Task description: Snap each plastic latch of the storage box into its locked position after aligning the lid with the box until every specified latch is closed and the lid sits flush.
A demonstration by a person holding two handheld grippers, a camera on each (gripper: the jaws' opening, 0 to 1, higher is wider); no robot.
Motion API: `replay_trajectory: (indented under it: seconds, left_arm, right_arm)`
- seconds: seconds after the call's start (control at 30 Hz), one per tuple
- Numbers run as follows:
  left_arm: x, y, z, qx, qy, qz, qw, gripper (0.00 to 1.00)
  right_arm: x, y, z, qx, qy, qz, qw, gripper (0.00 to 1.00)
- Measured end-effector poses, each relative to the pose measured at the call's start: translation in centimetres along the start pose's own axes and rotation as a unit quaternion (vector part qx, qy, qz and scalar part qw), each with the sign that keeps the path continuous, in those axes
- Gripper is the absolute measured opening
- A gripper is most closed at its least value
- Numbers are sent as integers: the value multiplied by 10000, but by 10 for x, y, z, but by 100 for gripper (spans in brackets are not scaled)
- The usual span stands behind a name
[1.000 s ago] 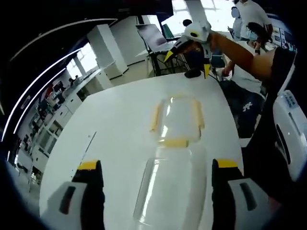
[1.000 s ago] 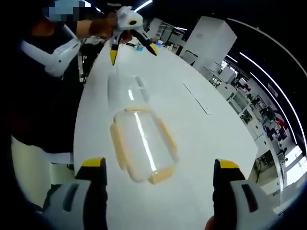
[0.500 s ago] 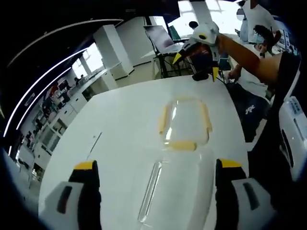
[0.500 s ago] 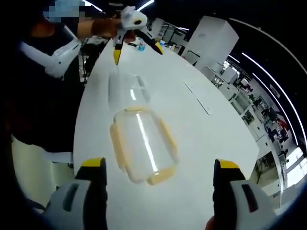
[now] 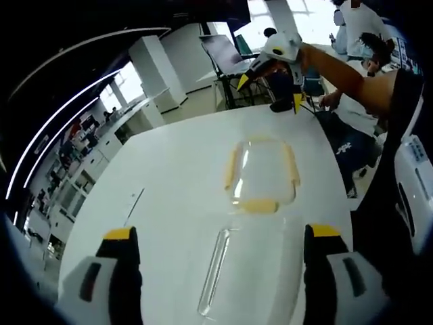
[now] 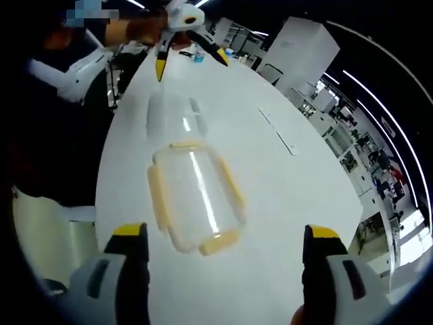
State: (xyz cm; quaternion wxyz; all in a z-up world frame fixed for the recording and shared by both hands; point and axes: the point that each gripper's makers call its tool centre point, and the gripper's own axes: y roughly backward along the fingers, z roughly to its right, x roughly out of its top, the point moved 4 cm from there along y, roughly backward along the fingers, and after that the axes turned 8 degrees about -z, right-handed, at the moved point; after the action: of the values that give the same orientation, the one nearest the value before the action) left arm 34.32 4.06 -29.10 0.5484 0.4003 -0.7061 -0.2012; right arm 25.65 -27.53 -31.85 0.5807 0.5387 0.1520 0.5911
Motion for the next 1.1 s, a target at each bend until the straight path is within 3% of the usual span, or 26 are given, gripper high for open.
replay_trajectory:
  seconds: [0.17,0.3,0.4,0.57,0.6,0.67,0.77,1.1]
  left_arm:
    - [1,-2,2,-54,11,-13,10000,100]
    - [5,-3,4,-78,-35,53,9999,100]
    - [5,-7,6,-9,-153,-64,9999,100]
    - [5,-12,8,-16,-234,-152,9996,98]
    - [4,-12,12,-155,-288,-195,9993,96]
    - [3,-13,17,-393,6,-197,9990,97]
    - [2,-15,18,-325,-206,-250,9989,99]
    - [6,-14,24,-361,-302,-354,9983,100]
  right_arm:
    - [-1,-2,-3,69,76,-77,9999,96]
    - [1,-1,-2,211,98,74,9997,100]
    - [3,-1,-3,397,67,191,9990,100]
    - [0,-4,0,480,105,90,9988,100]
    - [0,-5,-1,498,116,79,9987,100]
    - [-2,-6,0,463,170,21,9988,100]
    - [-1,-6,-2,505,169,13,9986,100]
    - [-4,0,1,425,239,-90,9988,99]
